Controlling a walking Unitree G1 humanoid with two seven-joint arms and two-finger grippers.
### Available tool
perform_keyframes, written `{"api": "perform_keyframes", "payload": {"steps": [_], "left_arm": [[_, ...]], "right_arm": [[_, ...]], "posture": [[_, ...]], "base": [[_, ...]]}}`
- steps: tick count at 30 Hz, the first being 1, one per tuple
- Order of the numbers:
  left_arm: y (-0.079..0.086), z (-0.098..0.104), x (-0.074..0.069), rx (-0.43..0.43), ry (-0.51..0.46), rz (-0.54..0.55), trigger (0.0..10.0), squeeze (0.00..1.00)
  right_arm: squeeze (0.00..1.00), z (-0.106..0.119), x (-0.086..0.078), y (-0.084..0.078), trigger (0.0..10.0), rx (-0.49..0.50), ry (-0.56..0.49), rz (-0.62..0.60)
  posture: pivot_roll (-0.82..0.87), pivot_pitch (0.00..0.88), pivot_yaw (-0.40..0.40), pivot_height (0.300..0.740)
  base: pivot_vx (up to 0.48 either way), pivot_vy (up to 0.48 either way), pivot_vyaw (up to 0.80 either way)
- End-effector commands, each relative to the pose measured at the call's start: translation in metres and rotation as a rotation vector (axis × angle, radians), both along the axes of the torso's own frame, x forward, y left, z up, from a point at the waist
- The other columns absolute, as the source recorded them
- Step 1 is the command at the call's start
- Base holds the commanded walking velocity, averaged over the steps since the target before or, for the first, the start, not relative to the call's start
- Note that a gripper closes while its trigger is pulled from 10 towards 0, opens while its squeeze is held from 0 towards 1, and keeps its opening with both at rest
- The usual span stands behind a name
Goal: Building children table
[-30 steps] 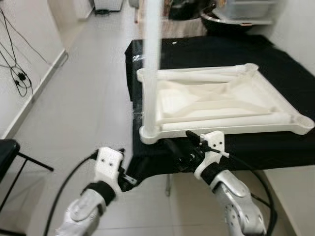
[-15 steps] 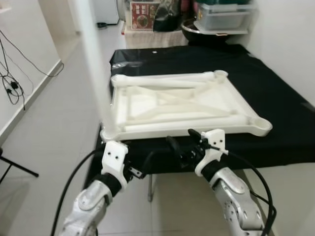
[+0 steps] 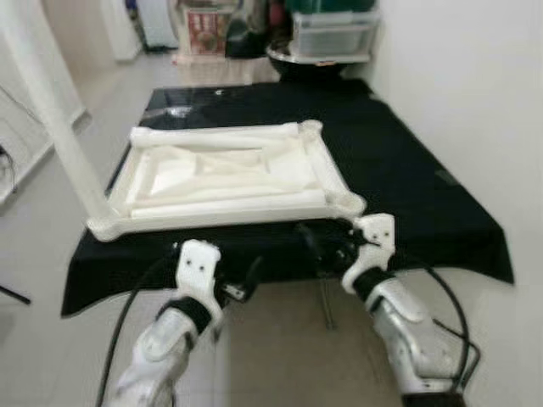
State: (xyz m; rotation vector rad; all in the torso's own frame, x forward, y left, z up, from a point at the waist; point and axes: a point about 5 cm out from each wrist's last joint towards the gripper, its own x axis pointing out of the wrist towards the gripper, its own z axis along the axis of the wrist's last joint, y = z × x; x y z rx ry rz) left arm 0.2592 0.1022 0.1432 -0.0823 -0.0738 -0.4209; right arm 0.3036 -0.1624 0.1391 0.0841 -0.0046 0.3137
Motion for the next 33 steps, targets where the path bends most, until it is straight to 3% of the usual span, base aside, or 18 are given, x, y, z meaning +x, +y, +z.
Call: {"api": "perform_keyframes", "payload": {"steps": [1,12,20,27,33], "left_arm": [[0.010,0.002,0.005,0.027,-0.008,0.062,10.0,0.00],[0.025,0.007,0.013,0.119,-0.053,0.219,10.0,0.00],[0.026,0.013,0.015,0.124,-0.078,0.233,10.0,0.00],[0.023,0.012,0.014,0.125,-0.080,0.229,10.0,0.00],[0.018,0.009,0.011,0.132,-0.073,0.214,10.0,0.00]], "right_arm": [[0.00,0.006,0.003,0.005,10.0,0.019,-0.041,0.010],[0.00,0.010,0.010,-0.001,10.0,-0.027,-0.055,-0.025],[0.00,0.014,0.013,-0.005,10.0,-0.024,-0.055,-0.016],[0.00,0.019,0.017,-0.002,10.0,-0.044,-0.066,0.007],[0.00,0.032,0.019,-0.005,10.0,-0.088,-0.072,0.197]], "posture": [[0.09,0.089,-0.011,0.740],[0.08,0.092,-0.008,0.740],[0.09,0.087,-0.009,0.740],[0.09,0.085,-0.011,0.740],[0.08,0.082,-0.006,0.740]], "base": [[0.000,0.000,0.00],[0.030,0.000,0.36],[0.400,0.000,0.54],[0.435,0.000,0.00],[0.408,0.000,0.00]]}}
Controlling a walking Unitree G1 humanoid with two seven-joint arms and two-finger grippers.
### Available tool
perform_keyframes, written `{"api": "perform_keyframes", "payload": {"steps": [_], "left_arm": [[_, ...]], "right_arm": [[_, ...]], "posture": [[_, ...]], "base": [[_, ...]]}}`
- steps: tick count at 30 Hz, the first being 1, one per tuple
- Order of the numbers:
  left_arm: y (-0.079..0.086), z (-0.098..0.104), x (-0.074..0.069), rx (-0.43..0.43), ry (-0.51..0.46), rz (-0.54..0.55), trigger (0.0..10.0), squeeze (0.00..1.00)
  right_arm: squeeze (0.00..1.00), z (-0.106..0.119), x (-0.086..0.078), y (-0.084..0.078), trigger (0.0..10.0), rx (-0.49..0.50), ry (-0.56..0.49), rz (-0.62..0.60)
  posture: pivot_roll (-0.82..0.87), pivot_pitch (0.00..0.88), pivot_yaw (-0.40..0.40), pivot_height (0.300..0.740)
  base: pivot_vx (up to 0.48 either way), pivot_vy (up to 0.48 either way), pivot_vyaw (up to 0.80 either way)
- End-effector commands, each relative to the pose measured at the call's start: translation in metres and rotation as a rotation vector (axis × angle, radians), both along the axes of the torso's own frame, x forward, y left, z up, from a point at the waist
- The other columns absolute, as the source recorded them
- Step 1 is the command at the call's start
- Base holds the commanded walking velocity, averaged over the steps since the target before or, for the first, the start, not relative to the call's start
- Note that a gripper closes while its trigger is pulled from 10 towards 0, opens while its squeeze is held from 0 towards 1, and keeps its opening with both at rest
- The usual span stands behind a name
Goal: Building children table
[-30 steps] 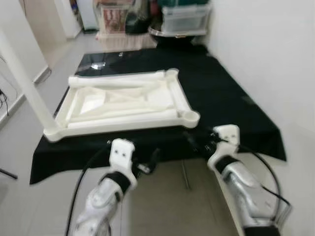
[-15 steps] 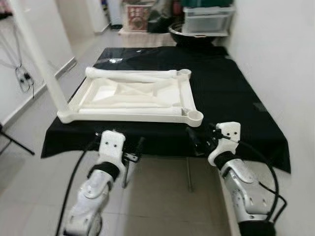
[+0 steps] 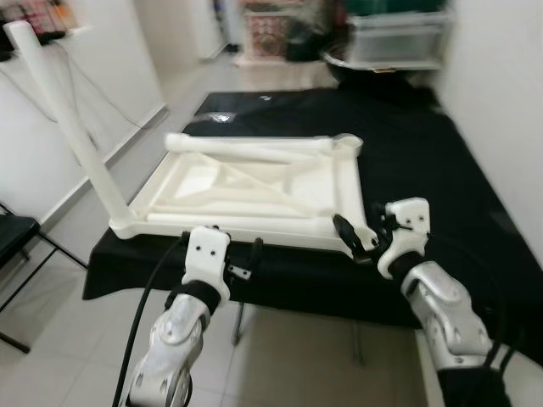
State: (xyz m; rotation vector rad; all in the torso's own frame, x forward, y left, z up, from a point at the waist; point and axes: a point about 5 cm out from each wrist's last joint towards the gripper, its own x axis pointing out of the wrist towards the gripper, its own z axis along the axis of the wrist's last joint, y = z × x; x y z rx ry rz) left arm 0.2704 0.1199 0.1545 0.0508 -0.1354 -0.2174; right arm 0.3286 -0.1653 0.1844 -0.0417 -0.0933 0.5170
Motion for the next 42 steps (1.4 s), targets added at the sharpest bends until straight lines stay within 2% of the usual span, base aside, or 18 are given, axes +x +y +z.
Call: {"api": "perform_keyframes", "payload": {"steps": [1,2,5,6,9,10,12,14,16,20,22,24,29,34,35,42], "left_arm": [[-0.001,-0.003,-0.001,0.007,0.010,0.001,10.0,0.00],[-0.001,-0.003,-0.001,0.007,0.010,0.001,10.0,0.00],[-0.004,-0.004,-0.005,0.003,0.018,-0.025,10.0,0.00],[-0.004,-0.004,-0.005,0.003,0.018,-0.025,10.0,0.00],[-0.008,-0.007,-0.013,0.036,0.031,-0.071,10.0,0.00],[-0.008,-0.007,-0.013,0.036,0.031,-0.071,10.0,0.00],[-0.012,-0.010,-0.023,0.054,0.051,-0.125,10.0,0.00],[-0.015,-0.010,-0.033,0.058,0.067,-0.201,10.0,0.00],[-0.016,-0.010,-0.036,0.059,0.069,-0.218,10.0,0.00],[-0.016,-0.002,-0.047,0.061,0.079,-0.321,10.0,0.00],[-0.012,0.001,-0.047,0.069,0.078,-0.324,10.0,0.00],[0.000,0.005,-0.044,0.112,0.074,-0.284,10.0,0.00],[0.008,0.004,-0.044,0.159,0.090,-0.266,10.0,0.00],[0.007,0.002,-0.049,0.175,0.112,-0.281,10.0,0.00],[0.006,0.000,-0.050,0.156,0.123,-0.290,10.0,0.00],[-0.004,-0.004,-0.054,0.116,0.154,-0.360,10.0,0.00]], "right_arm": [[0.00,-0.006,-0.010,-0.002,10.0,-0.035,0.036,0.117],[0.00,-0.006,-0.010,-0.002,10.0,-0.035,0.036,0.117],[0.00,0.012,-0.017,-0.014,10.0,-0.070,0.031,0.309],[0.00,0.012,-0.017,-0.014,10.0,-0.070,0.031,0.309],[0.00,0.025,-0.016,-0.032,10.0,-0.129,0.030,0.352],[0.00,0.025,-0.016,-0.032,10.0,-0.129,0.030,0.352],[0.00,0.032,-0.014,-0.043,10.0,-0.163,0.038,0.371],[0.00,0.033,-0.017,-0.049,10.0,-0.195,0.071,0.416],[0.00,0.033,-0.018,-0.050,10.0,-0.201,0.080,0.426],[0.00,0.026,-0.029,-0.054,10.0,-0.241,0.151,0.513],[0.00,0.025,-0.032,-0.055,10.0,-0.247,0.166,0.529],[0.00,0.023,-0.032,-0.054,10.0,-0.267,0.152,0.518],[0.00,0.020,-0.028,-0.052,10.0,-0.277,0.125,0.475],[0.00,0.019,-0.027,-0.051,10.0,-0.276,0.116,0.459],[0.00,0.019,-0.025,-0.053,10.0,-0.274,0.109,0.439],[0.00,0.026,-0.019,-0.057,10.0,-0.242,0.056,0.344]], "posture": [[0.08,0.086,-0.006,0.740],[0.08,0.086,-0.006,0.740],[0.08,0.092,-0.008,0.740],[0.08,0.092,-0.008,0.740],[0.08,0.102,-0.014,0.740],[0.08,0.102,-0.014,0.740],[0.09,0.113,-0.021,0.740],[0.09,0.117,-0.020,0.740],[0.09,0.118,-0.020,0.740],[0.10,0.124,-0.019,0.740],[0.10,0.126,-0.016,0.740],[0.10,0.128,-0.009,0.740],[0.10,0.130,-0.004,0.740],[0.11,0.130,-0.003,0.740],[0.10,0.129,-0.001,0.740],[0.10,0.130,0.003,0.740]], "base": [[0.356,0.000,0.00],[0.356,0.000,0.00],[0.000,0.000,0.00],[0.000,0.000,0.00],[0.000,0.000,0.00],[0.000,0.000,0.00],[0.000,0.000,0.00],[0.000,0.000,0.00],[0.000,0.000,0.00],[0.000,0.000,0.00],[0.000,0.000,0.00],[0.000,0.000,0.00],[0.000,0.282,0.00],[0.000,0.480,0.00],[0.000,0.480,0.00],[0.000,0.000,0.00]]}}
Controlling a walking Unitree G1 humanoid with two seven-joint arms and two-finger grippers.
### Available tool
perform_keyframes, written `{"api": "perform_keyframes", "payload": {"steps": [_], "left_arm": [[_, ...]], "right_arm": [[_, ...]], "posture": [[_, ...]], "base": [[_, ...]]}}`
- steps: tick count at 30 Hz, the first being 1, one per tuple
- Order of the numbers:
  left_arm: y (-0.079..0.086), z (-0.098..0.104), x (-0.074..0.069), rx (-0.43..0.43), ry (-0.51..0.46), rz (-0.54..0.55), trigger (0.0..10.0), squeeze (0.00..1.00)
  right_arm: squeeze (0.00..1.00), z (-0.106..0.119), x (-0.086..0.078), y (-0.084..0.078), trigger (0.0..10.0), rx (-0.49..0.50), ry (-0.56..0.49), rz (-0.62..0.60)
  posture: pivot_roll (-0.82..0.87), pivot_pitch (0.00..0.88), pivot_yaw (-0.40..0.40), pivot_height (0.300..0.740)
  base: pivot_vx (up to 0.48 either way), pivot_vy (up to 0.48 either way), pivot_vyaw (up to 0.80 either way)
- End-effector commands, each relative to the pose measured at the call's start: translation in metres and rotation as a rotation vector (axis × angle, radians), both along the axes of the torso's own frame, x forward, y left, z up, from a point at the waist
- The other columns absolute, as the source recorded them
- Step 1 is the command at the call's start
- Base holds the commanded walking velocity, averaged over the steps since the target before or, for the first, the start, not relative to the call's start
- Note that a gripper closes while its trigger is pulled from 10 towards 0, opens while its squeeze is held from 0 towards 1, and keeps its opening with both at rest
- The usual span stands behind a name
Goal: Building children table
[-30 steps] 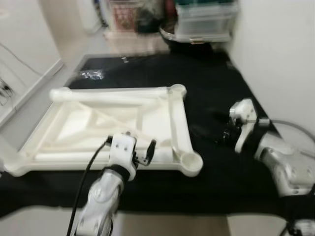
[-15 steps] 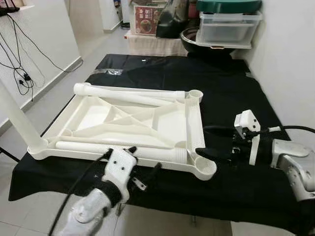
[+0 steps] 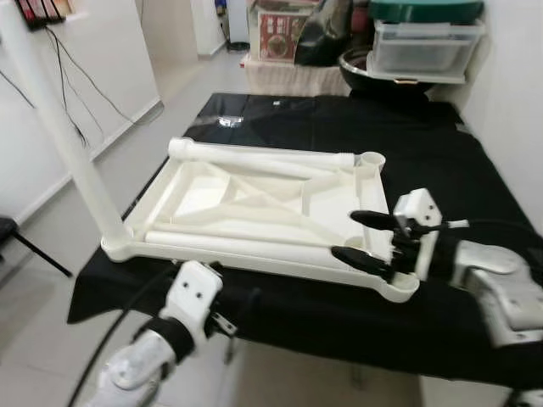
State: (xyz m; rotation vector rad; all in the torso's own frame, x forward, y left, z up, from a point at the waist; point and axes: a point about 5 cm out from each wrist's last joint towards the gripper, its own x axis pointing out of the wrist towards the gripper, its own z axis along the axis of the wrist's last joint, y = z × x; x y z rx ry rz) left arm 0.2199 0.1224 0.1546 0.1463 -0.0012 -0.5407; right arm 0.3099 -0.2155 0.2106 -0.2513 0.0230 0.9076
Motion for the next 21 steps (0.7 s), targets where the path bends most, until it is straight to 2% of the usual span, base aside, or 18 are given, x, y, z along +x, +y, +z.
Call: {"api": "perform_keyframes", "payload": {"steps": [1,8,10,14,15,21], "left_arm": [[-0.009,-0.004,-0.005,-0.021,0.038,-0.071,10.0,0.00],[-0.015,-0.004,-0.011,0.004,0.052,-0.150,10.0,0.00],[-0.015,-0.008,-0.012,0.049,0.062,-0.193,10.0,0.00],[-0.014,-0.012,-0.015,0.054,0.078,-0.228,10.0,0.00],[-0.014,-0.014,-0.015,0.062,0.079,-0.227,10.0,0.00],[-0.015,-0.016,-0.014,0.073,0.070,-0.228,10.0,0.00]], "right_arm": [[0.00,0.001,0.001,-0.009,10.0,0.010,-0.023,-0.055],[0.00,0.004,0.005,-0.019,10.0,-0.045,-0.020,-0.123],[0.00,0.010,-0.003,-0.025,10.0,-0.046,0.064,-0.070],[0.00,0.029,-0.025,-0.034,10.0,-0.026,0.169,0.066],[0.00,0.031,-0.028,-0.037,10.0,-0.049,0.191,0.081],[0.00,0.031,-0.037,-0.043,10.0,-0.093,0.265,0.120]], "posture": [[0.10,0.130,0.003,0.740],[0.10,0.134,0.002,0.740],[0.09,0.137,-0.001,0.740],[0.08,0.137,-0.004,0.740],[0.07,0.135,-0.008,0.740],[0.06,0.135,-0.015,0.740]], "base": [[0.000,0.000,0.00],[0.000,0.000,0.00],[0.000,0.000,0.00],[0.000,0.000,0.00],[0.000,0.000,0.00],[0.000,0.000,0.00]]}}
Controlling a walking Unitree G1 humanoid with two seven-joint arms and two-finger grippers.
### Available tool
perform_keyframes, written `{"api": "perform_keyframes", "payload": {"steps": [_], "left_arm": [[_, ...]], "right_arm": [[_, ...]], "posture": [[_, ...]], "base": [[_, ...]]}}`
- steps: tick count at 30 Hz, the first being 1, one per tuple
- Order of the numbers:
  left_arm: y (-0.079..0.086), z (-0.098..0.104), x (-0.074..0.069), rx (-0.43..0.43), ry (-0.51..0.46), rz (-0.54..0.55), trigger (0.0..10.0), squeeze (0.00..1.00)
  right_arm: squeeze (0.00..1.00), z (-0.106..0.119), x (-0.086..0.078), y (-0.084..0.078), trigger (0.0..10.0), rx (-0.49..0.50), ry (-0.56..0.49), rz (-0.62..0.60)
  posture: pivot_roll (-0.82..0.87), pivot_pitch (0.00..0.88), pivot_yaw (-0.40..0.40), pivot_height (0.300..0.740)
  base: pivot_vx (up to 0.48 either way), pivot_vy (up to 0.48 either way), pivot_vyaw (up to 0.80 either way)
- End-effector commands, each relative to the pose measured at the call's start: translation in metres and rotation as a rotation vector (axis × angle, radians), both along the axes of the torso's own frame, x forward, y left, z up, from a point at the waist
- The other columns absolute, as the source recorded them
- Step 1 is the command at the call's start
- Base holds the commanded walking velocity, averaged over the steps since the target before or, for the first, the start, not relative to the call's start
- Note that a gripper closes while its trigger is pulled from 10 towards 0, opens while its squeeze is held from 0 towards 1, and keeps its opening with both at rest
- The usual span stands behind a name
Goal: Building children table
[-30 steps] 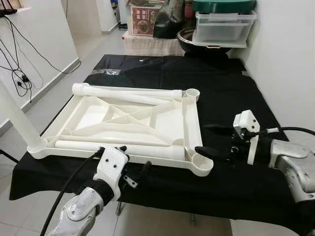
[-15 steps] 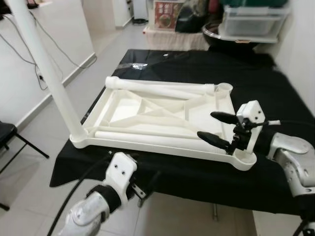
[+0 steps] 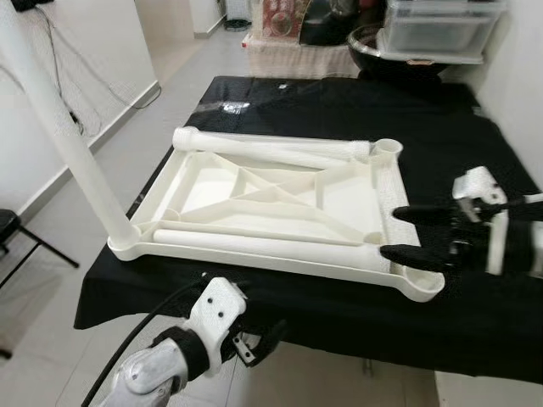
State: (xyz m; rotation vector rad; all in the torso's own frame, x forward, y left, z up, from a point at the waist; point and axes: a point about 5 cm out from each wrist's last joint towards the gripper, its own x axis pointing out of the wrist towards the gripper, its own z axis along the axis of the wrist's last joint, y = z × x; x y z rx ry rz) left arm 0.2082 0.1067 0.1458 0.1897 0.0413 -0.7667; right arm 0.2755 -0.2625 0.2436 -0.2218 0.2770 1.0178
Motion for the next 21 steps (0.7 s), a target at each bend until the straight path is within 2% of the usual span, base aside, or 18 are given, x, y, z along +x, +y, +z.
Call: {"api": "perform_keyframes", "payload": {"steps": [1,4,9,12,21], "left_arm": [[0.000,-0.007,-0.002,0.018,0.019,-0.004,10.0,0.00],[0.000,-0.006,0.001,0.015,0.005,0.013,10.0,0.00],[-0.001,-0.004,0.002,0.017,-0.019,0.012,10.0,0.00],[-0.002,-0.004,0.002,0.019,-0.024,0.006,10.0,0.00],[-0.003,-0.004,0.002,0.017,-0.030,0.005,10.0,0.00]], "right_arm": [[0.00,-0.005,-0.006,0.005,10.0,-0.005,0.062,0.048],[0.00,-0.015,-0.013,0.006,10.0,-0.021,0.150,0.054],[0.00,-0.043,-0.011,0.014,10.0,-0.068,0.282,-0.045],[0.00,-0.046,-0.010,0.020,10.0,-0.050,0.311,-0.065],[0.00,-0.045,-0.006,0.016,10.0,-0.062,0.320,-0.136]], "posture": [[0.06,0.133,-0.020,0.740],[0.06,0.131,-0.021,0.740],[0.05,0.128,-0.022,0.740],[0.05,0.131,-0.021,0.740],[0.05,0.137,-0.025,0.740]], "base": [[0.000,0.000,0.00],[0.000,0.000,0.00],[0.000,0.000,0.00],[0.000,0.000,0.00],[0.000,0.000,0.00]]}}
